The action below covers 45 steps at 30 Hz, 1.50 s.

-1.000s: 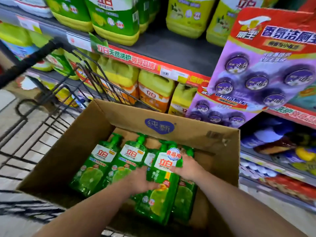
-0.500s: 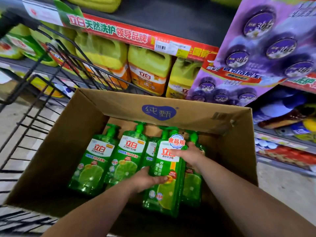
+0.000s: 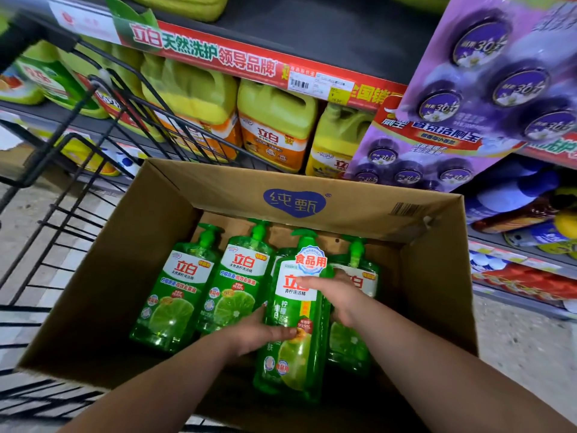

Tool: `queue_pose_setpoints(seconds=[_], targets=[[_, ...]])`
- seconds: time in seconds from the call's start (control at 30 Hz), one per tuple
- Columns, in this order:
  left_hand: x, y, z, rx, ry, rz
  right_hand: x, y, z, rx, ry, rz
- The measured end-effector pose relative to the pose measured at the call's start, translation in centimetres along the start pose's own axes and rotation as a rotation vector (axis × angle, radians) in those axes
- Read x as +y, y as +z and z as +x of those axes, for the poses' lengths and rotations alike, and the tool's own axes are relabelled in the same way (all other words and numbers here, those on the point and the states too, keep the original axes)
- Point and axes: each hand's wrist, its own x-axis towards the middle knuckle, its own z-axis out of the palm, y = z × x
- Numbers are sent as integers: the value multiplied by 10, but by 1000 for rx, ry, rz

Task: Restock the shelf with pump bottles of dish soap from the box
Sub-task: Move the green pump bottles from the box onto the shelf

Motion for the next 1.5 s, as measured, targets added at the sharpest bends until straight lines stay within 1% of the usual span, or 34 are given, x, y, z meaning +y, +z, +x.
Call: queue_pose_setpoints(seconds=[0.07,0.13,0.2,0.33,0.47,0.53,0.67,0.8,0.93,1.0,1.13,1.23,1.37,1.5], targets=[[0,-1,-5,34,-58,-70,0,7,-9,25,-63,18],[3,-5,-11,24,-84,-73,-1,13,-18,23,-137,59],[9,-9,-19,15,-76,-42,-6,15,-27,11,-183,121],[25,-8,-37,95,-17,-113,-30,9,-50,-9,-254,166],[50,1,-56,184,121,-177,-54,-6,-77,11,-404,120],[64,10,-71,211,203,-158,-66,-16,-92,18,-452,109],[92,25,-95,226,373,-129,-80,-41,-120,46,-499,205],[124,57,-112,246,527,-50,-71,-84,-153,77,-570,303],[155,117,-130,233,633,36,-46,-145,-192,143,-660,394],[166,155,-135,181,668,69,-28,-179,-212,178,-698,417],[176,244,-140,110,688,162,26,-252,-252,275,-748,473],[178,318,-140,57,736,247,77,-309,-279,375,-762,524],[175,411,-138,-59,792,269,139,-370,-311,419,-744,609],[168,493,-139,-195,764,283,199,-427,-338,471,-777,665]])
